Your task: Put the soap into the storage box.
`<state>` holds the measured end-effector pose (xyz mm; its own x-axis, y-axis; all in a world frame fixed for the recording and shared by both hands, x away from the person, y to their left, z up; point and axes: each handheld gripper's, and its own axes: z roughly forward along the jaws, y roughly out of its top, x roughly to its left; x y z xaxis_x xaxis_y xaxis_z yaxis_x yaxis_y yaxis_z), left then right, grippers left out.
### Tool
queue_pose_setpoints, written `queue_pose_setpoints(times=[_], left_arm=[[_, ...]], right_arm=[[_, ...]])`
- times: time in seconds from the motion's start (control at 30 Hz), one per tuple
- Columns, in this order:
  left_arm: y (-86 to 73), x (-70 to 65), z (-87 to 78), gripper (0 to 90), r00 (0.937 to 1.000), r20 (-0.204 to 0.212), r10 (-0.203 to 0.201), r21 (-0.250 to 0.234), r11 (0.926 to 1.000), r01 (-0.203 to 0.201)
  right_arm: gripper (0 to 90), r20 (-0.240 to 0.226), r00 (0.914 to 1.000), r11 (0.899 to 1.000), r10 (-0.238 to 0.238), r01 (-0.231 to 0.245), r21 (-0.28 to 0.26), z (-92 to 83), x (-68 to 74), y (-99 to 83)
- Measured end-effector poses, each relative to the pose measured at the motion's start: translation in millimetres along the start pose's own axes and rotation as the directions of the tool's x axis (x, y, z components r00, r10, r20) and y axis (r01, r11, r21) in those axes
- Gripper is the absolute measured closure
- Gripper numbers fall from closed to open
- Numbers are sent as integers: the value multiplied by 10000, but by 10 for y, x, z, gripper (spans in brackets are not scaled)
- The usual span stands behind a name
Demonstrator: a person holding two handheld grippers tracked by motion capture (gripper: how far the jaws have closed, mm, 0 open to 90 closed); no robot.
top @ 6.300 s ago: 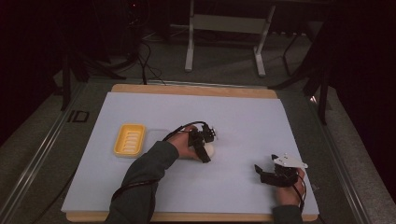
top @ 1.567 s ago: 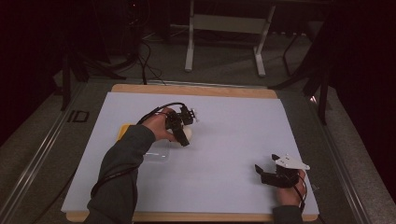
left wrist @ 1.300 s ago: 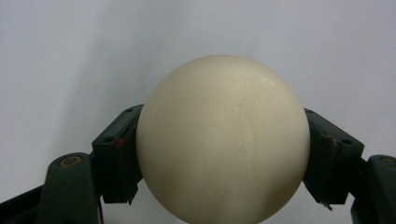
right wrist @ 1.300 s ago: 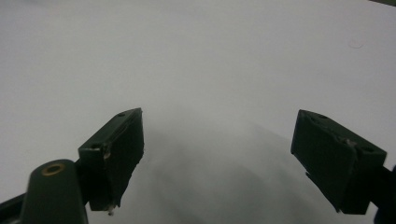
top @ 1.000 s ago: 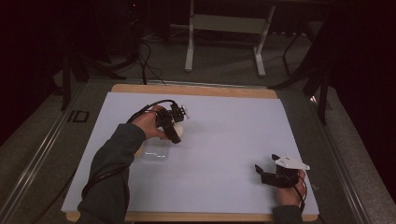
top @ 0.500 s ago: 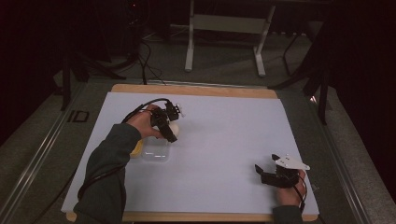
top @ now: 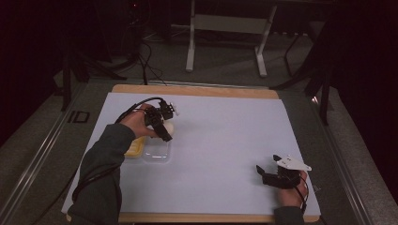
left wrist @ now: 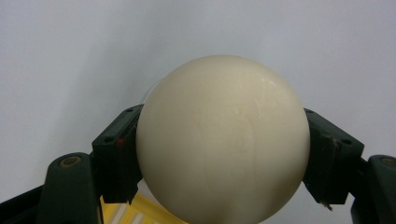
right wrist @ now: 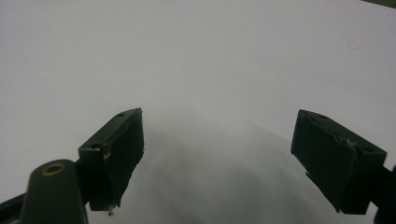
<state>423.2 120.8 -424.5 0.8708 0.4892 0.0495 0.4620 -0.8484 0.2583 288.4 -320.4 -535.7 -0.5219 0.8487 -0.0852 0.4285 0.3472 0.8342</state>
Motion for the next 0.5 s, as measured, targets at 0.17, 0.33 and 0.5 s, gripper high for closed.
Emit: queue_pose_setpoints(times=[0.17,0.33,0.5], left_arm=[[-72,42,-33,255,9998,-47,-195,-72,9998,195],[-133,78,-50,255,9995,-58,-321,-52,9995,320],[-194,106,-60,255,9988,-152,-456,10,9990,457]], right_arm=[[171,-1,10000,10000,-8,8,-30,-1,0,-1],[171,10,10000,10000,-13,13,-33,-1,1,-1],[171,14,10000,10000,-27,27,-68,-1,0,-2]])
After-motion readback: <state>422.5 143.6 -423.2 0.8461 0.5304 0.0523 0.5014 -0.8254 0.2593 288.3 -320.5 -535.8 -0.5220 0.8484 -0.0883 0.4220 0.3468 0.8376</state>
